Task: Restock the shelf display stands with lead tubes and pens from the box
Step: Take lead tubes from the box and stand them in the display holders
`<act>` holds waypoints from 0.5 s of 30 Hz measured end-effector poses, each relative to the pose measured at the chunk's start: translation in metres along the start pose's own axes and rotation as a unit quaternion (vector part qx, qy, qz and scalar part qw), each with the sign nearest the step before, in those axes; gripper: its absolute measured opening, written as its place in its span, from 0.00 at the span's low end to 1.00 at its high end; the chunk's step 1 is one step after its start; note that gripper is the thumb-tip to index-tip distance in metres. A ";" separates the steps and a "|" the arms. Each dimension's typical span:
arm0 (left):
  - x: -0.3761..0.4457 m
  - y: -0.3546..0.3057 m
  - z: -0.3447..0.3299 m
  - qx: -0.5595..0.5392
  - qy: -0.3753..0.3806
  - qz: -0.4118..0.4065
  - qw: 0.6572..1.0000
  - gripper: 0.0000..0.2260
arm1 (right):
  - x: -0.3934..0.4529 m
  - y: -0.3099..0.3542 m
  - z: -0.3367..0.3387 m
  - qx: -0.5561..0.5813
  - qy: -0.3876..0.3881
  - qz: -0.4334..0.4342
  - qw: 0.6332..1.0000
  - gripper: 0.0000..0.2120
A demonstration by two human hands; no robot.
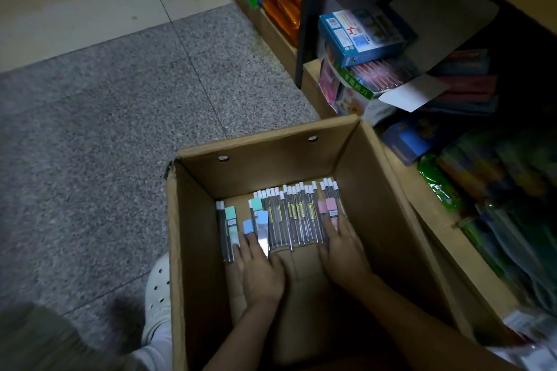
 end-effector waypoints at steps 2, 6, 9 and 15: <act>0.002 -0.004 -0.004 0.009 0.007 -0.011 1.000 0.28 | 0.002 0.000 -0.003 -0.005 -0.002 -0.009 1.000 0.33; 0.001 -0.020 -0.007 0.004 -0.033 -0.066 0.997 0.22 | 0.004 0.004 -0.003 0.019 -0.051 -0.005 0.999 0.28; 0.004 -0.018 -0.005 -0.009 -0.056 -0.078 0.995 0.17 | 0.007 0.002 0.004 0.069 -0.084 0.004 0.994 0.23; 0.006 -0.023 0.001 -0.029 -0.092 -0.126 0.987 0.14 | 0.013 0.007 0.015 0.188 -0.112 0.000 0.976 0.23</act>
Point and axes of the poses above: each hand's wrist, its own x-axis towards the middle knuckle, its own z-axis out of the back of the hand, y = z × x, the point moved 5 cm from there along x, towards the middle knuckle, and after that the axes turned 14 degrees about y, right-handed, at the moved point
